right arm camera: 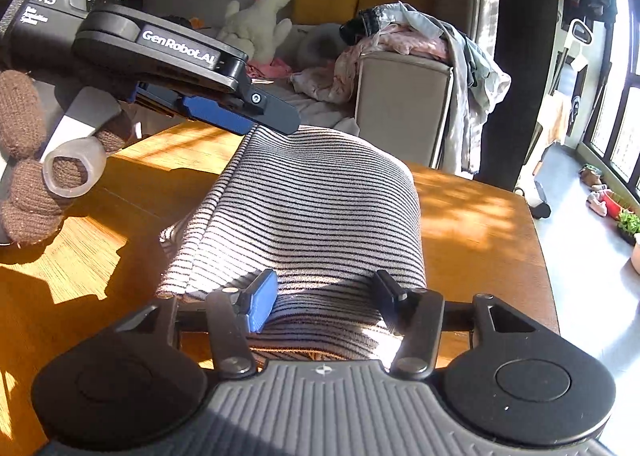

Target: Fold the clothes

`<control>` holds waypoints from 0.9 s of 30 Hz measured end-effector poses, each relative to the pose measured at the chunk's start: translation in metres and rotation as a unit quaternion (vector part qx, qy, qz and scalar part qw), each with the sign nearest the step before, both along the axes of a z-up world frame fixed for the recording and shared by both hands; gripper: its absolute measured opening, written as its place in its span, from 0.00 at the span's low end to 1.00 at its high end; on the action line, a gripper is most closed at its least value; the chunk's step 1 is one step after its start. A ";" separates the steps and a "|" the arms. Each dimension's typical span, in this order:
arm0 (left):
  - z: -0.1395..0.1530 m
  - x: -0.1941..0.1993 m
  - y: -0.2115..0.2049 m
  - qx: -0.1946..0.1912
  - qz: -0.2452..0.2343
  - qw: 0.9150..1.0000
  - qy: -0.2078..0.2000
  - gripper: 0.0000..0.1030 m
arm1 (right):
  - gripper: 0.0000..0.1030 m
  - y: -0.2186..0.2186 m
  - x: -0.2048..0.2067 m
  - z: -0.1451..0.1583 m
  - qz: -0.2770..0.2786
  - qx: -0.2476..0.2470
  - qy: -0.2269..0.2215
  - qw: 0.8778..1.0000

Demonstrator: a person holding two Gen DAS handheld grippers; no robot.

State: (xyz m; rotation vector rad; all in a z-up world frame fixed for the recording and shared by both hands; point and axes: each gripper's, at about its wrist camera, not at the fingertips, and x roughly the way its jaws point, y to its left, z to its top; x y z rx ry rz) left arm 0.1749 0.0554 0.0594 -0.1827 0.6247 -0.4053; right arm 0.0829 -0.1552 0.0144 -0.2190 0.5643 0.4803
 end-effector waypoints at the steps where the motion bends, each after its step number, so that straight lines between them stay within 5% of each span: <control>1: -0.001 -0.004 0.001 0.003 0.007 1.000 0.003 0.68 | 0.53 0.001 -0.001 -0.001 -0.001 -0.001 -0.003 1.000; 8: -0.025 -0.012 0.003 0.012 0.006 0.999 0.046 0.70 | 0.55 0.001 -0.008 0.002 -0.003 0.002 -0.007 1.000; 14: -0.036 -0.007 0.014 -0.029 -0.014 0.997 0.067 0.58 | 0.61 -0.046 0.016 0.038 -0.047 0.116 0.011 0.992; 18: -0.044 -0.004 0.018 -0.043 -0.017 0.996 0.077 0.58 | 0.81 -0.067 0.058 0.031 -0.092 0.157 0.037 0.983; 22: -0.050 -0.001 0.024 -0.057 -0.019 0.995 0.085 0.60 | 0.82 -0.070 0.096 -0.001 -0.115 0.190 0.104 0.969; 25: -0.051 0.000 0.026 -0.060 -0.024 0.994 0.087 0.60 | 0.83 -0.072 0.106 -0.018 -0.107 0.256 0.153 0.948; 27: -0.052 0.001 0.025 -0.060 -0.026 0.994 0.087 0.60 | 0.67 -0.067 0.106 -0.018 -0.083 0.275 0.168 0.943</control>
